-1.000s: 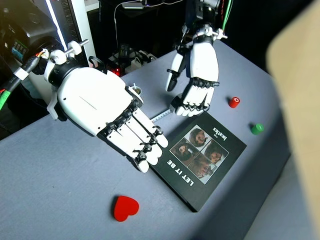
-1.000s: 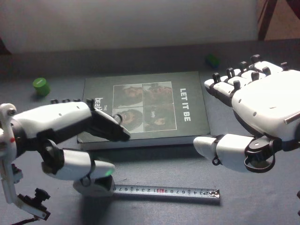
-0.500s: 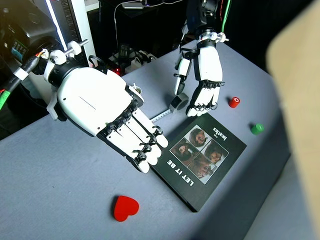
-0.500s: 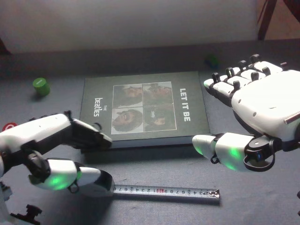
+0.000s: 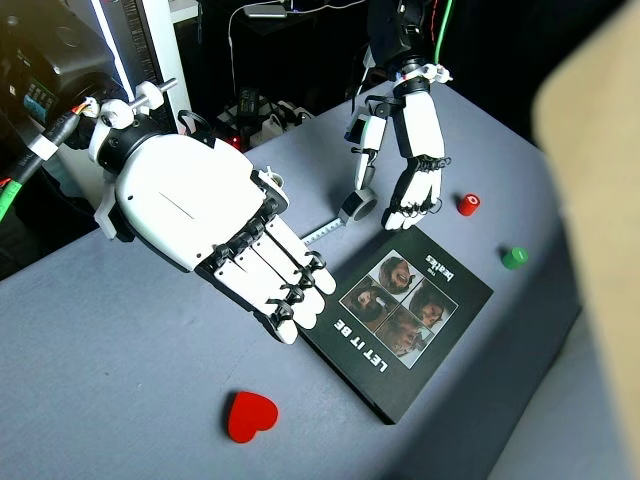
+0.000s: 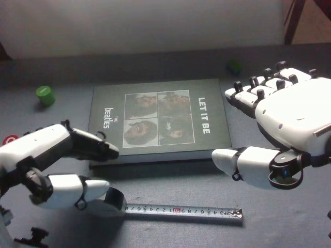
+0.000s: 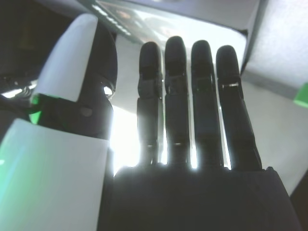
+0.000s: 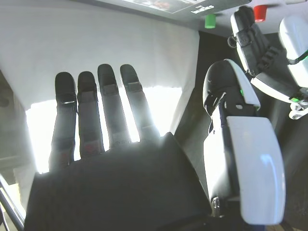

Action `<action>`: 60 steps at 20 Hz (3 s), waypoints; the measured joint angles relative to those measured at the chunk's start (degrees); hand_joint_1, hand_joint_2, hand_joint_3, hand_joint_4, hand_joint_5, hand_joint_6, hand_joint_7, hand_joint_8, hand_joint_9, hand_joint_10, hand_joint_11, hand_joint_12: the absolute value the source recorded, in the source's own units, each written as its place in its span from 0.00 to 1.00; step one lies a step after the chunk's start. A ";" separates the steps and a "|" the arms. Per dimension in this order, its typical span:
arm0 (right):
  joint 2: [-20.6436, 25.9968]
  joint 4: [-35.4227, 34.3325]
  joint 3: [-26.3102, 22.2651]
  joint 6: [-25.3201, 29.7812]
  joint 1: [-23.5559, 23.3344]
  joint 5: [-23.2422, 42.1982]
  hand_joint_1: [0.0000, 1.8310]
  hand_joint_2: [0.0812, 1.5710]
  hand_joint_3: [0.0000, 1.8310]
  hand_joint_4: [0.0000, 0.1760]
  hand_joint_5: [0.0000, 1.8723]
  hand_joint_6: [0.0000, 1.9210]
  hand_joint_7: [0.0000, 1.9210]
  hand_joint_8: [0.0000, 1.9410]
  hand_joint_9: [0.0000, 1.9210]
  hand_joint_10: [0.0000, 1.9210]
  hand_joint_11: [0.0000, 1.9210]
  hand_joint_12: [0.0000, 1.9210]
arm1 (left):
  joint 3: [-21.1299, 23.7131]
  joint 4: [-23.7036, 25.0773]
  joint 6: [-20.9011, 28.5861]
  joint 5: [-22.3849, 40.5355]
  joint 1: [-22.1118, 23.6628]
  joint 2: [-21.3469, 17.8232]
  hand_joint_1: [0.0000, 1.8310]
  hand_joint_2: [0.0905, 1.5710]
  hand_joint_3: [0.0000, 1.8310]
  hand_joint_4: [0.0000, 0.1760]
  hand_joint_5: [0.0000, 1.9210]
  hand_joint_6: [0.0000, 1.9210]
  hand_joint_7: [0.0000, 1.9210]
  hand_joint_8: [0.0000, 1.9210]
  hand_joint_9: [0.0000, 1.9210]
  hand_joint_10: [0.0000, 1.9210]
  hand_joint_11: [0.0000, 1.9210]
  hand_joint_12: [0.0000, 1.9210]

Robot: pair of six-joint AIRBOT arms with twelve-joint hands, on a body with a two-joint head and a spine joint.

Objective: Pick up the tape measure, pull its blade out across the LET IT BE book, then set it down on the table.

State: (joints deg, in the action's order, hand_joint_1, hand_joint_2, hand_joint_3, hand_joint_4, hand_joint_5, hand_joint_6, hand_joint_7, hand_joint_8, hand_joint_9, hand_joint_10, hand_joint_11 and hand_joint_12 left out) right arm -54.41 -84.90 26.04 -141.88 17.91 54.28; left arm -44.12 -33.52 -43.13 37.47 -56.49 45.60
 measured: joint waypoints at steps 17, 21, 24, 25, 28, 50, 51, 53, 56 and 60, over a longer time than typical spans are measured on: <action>0.00 0.00 0.00 -0.46 0.02 -0.35 0.03 0.73 0.00 0.00 0.08 0.00 0.11 0.00 0.08 0.00 0.00 0.24 | 2.64 0.02 0.31 6.14 -5.25 0.37 0.54 0.71 0.00 0.00 0.34 0.00 0.35 0.00 0.31 0.00 0.17 0.38; 0.00 0.00 0.00 -0.48 0.02 -0.46 0.03 0.73 0.00 0.00 0.10 0.00 0.12 0.00 0.09 0.00 0.00 0.30 | 2.71 0.48 -0.24 6.36 -5.77 0.87 0.54 0.71 0.00 0.00 0.35 0.00 0.35 0.00 0.31 0.00 0.16 0.38; 0.02 0.02 0.00 -0.48 0.02 -0.52 0.03 0.73 0.00 0.00 0.09 0.00 0.11 0.00 0.08 0.00 0.00 0.28 | 2.58 -0.09 -0.81 7.13 -6.58 2.12 0.54 0.71 0.00 0.00 0.35 0.00 0.35 0.00 0.31 0.00 0.15 0.38; 0.00 0.00 0.00 -0.48 0.02 -0.52 0.03 0.73 0.00 0.00 0.09 0.00 0.11 0.00 0.08 0.00 0.00 0.28 | 2.58 -0.15 -0.81 7.19 -6.73 2.25 0.54 0.71 0.00 0.00 0.35 0.00 0.35 0.00 0.31 0.00 0.15 0.38; 0.00 0.00 0.00 -0.46 0.02 -0.57 0.03 0.74 0.00 0.00 0.09 0.00 0.10 0.00 0.07 0.00 0.00 0.24 | 2.43 -0.26 -1.75 7.39 -7.32 2.64 0.55 0.71 0.00 0.00 0.35 0.00 0.35 0.00 0.32 0.00 0.15 0.38; -0.11 0.55 0.00 -0.52 0.20 -0.96 0.05 0.74 0.00 0.00 0.09 0.00 0.11 0.00 0.08 0.00 0.00 0.25 | 0.55 -3.10 -9.22 9.86 -8.09 6.82 0.55 0.71 0.00 0.00 0.37 0.01 0.35 0.00 0.31 0.00 0.15 0.38; -0.09 1.31 0.00 -0.50 0.20 -0.98 0.05 0.74 0.00 0.00 0.09 0.00 0.11 0.00 0.08 0.00 0.00 0.25 | 0.28 -3.02 -9.40 10.19 -8.09 7.13 0.55 0.71 0.00 0.00 0.37 0.01 0.35 0.00 0.31 0.00 0.15 0.38; -0.11 1.79 0.00 -0.50 0.20 -1.01 0.04 0.74 0.00 0.00 0.10 0.00 0.12 0.00 0.09 0.00 0.00 0.28 | 0.11 -3.06 -9.53 10.60 -8.09 7.45 0.56 0.71 0.00 0.00 0.37 0.01 0.36 0.00 0.31 0.00 0.16 0.38; -0.11 2.05 0.00 -0.48 0.20 -1.07 0.05 0.74 0.00 0.00 0.09 0.00 0.11 0.00 0.09 0.00 0.00 0.28 | -0.17 -2.93 -10.10 10.91 -8.09 7.87 0.56 0.70 0.00 0.00 0.38 0.01 0.36 0.00 0.32 0.00 0.16 0.38; 0.02 2.58 0.00 -0.50 0.20 -0.87 0.05 0.74 0.00 0.00 0.10 0.00 0.12 0.00 0.10 0.00 0.00 0.30 | -0.28 -2.95 -10.47 11.39 -8.09 8.22 0.57 0.71 0.00 0.00 0.41 0.01 0.40 0.00 0.36 0.01 0.20 0.40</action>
State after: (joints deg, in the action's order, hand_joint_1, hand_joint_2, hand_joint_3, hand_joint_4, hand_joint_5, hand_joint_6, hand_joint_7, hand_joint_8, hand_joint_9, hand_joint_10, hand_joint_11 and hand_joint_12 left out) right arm -54.39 -82.32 26.04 -142.39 18.11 53.41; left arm -44.40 -36.47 -53.60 48.86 -64.58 53.82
